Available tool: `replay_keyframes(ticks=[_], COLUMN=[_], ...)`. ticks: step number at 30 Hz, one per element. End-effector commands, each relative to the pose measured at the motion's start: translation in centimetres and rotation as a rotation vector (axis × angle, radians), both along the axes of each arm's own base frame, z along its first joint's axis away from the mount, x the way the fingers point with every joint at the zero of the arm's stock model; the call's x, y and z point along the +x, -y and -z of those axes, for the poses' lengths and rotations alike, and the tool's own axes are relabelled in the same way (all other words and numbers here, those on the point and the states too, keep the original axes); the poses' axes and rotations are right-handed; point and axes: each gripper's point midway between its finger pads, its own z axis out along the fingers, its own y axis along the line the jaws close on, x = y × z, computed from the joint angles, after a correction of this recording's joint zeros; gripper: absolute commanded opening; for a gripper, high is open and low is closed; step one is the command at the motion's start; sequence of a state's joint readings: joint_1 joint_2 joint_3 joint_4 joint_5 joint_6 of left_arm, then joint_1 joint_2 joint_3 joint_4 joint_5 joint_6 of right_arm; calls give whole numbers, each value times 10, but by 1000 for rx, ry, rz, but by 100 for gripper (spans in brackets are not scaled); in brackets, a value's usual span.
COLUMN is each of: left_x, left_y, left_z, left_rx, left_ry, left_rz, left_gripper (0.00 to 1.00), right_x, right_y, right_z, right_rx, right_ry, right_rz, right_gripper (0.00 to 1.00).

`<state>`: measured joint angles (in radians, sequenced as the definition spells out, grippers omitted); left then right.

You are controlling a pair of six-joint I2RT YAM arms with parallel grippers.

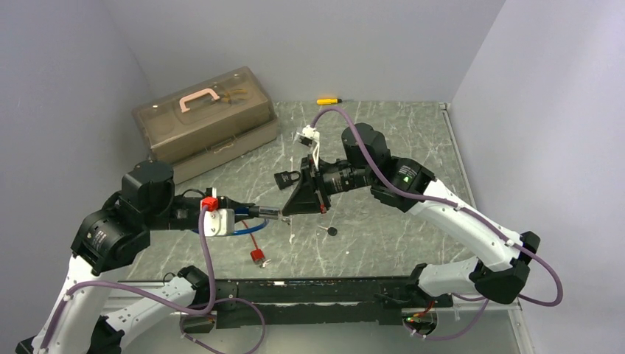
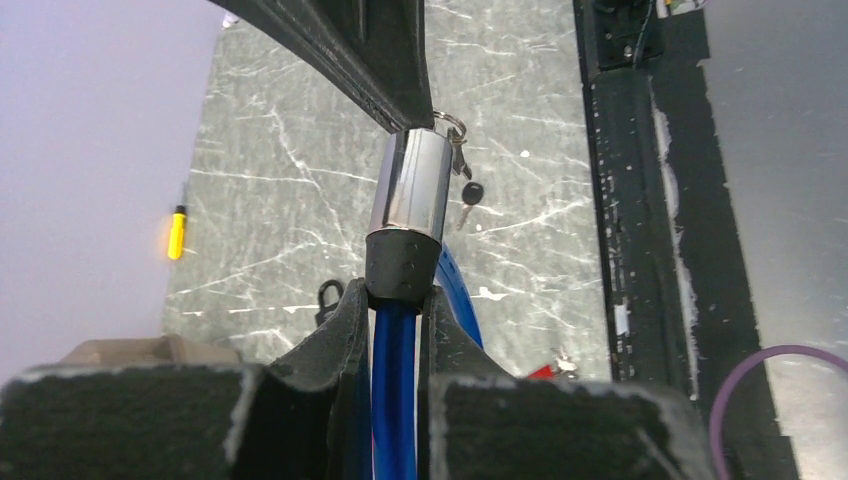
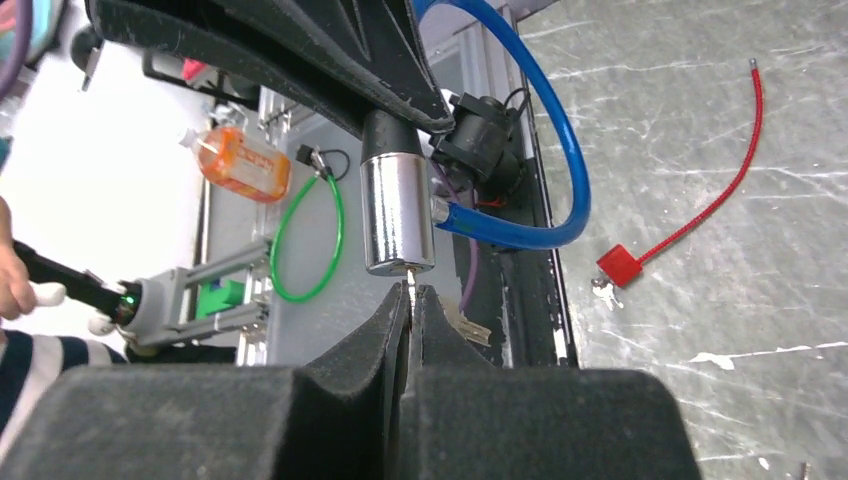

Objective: Unlock with the key
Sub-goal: Unlock the lock.

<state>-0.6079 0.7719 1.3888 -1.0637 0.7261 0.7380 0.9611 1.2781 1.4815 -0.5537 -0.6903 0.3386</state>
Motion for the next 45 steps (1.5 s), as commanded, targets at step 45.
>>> replay_keyframes(ticks=[45], left_x=[19], left_y=[8], left_z=[-23], left_rx=[147], left_ry=[1291], left_rz=[204], left_gripper=[0], right_x=[23], right_y=[-2], right_z=[-63], right_rx=[283], right_ry=[-432], right_rz=[3], right_gripper=[33])
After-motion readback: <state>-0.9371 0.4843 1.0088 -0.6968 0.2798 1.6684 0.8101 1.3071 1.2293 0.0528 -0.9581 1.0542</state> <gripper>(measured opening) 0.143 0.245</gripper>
